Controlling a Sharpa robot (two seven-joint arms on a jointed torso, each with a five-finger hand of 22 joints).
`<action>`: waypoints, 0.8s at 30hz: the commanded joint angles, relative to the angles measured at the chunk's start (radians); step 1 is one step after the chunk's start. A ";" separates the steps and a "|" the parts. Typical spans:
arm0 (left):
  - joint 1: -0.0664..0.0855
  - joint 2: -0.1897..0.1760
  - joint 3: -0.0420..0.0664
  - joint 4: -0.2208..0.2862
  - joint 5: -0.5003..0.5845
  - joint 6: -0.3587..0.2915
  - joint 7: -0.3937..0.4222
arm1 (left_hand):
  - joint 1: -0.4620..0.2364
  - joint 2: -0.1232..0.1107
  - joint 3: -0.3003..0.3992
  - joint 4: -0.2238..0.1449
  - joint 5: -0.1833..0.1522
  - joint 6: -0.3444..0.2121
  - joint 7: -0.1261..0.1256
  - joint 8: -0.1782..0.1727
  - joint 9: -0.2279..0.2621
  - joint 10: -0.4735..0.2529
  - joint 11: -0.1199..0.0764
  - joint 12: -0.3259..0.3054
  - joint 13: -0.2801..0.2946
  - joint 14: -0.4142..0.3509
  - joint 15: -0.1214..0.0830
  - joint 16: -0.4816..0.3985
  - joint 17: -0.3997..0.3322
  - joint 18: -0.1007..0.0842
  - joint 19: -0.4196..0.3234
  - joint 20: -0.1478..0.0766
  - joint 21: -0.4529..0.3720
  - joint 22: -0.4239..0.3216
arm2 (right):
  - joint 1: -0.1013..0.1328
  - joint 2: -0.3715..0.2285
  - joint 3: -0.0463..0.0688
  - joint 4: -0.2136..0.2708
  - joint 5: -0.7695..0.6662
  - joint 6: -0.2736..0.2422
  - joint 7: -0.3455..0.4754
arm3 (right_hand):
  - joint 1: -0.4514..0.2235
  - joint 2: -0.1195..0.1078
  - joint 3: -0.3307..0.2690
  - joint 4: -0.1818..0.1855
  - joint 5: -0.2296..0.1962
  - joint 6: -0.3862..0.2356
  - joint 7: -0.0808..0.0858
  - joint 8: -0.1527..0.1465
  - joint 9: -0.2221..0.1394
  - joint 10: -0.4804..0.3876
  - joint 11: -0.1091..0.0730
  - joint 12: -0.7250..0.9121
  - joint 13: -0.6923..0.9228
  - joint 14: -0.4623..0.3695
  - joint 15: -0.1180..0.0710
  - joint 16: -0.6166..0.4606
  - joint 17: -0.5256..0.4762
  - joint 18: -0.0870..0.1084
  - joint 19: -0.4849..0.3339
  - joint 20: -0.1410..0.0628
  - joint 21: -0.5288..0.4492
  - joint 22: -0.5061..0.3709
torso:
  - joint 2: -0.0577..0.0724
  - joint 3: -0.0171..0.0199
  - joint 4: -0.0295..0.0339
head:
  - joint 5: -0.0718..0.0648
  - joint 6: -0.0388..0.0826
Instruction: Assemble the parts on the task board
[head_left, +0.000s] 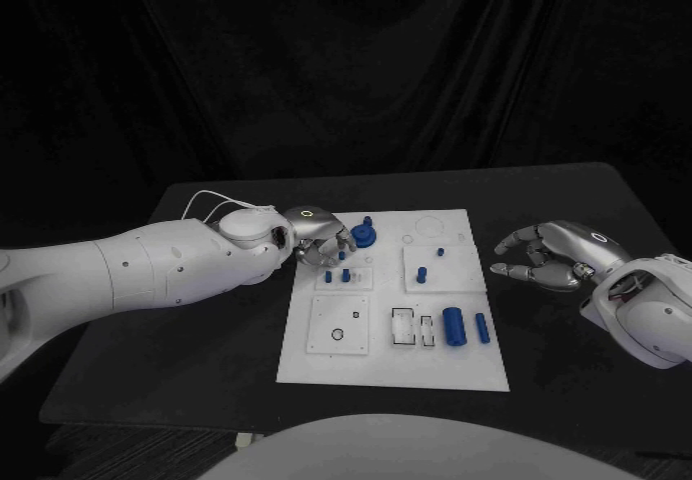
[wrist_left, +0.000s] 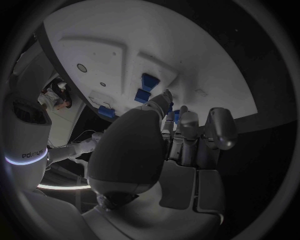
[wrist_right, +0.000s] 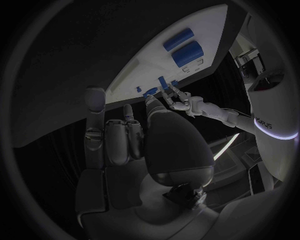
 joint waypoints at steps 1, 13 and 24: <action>-0.001 -0.009 0.001 0.002 0.000 -0.063 0.019 | 0.007 -0.006 -0.009 0.000 -0.004 -0.010 -0.003 -0.002 -0.002 -0.010 -0.001 0.002 0.002 -0.007 0.001 -0.002 0.002 0.019 -0.008 -0.001 -0.006 0.145 | -0.002 -0.003 0.001 0.003 -0.002 0.003 -0.014 | 0.005 0.001 0.000 0.003 -0.002 0.006 -0.001 -0.004 -0.001 0.000 0.008 -0.006 -0.006 0.042 0.005 -0.005 -0.002 0.010 0.000 0.004 -0.003 -0.001 | -0.001 -0.0003 0.0005 | 0.001 0.000; 0.002 -0.108 0.001 0.036 0.000 -0.277 0.093 | 0.021 -0.002 -0.065 0.049 -0.031 -0.008 -0.027 0.009 -0.020 -0.113 -0.022 0.096 0.044 -0.238 -0.005 -0.184 -0.275 0.062 -0.183 0.007 -0.271 0.076 | 0.001 -0.023 0.001 0.027 -0.001 -0.026 -0.013 | 0.012 -0.004 -0.001 -0.001 -0.002 0.011 -0.002 -0.002 -0.001 -0.005 0.008 -0.016 -0.016 0.041 0.005 -0.008 -0.007 0.011 -0.002 0.004 -0.016 -0.004 | 0.000 -0.0032 -0.0001 | 0.002 0.000; 0.028 -0.245 0.001 0.107 0.000 -0.415 0.198 | 0.012 -0.036 -0.112 0.161 -0.045 -0.114 -0.036 0.072 -0.008 -0.379 -0.081 0.318 0.146 -0.633 0.008 -0.522 -0.393 0.075 -0.711 0.040 -0.871 -0.108 | 0.116 0.006 0.001 0.039 -0.003 -0.003 -0.015 | 0.127 -0.052 0.030 -0.042 0.067 0.044 0.007 -0.046 -0.017 -0.311 0.010 -0.427 -0.348 0.069 0.006 0.087 0.141 -0.007 0.033 0.004 0.122 0.055 | 0.000 -0.0083 0.0028 | -0.006 0.000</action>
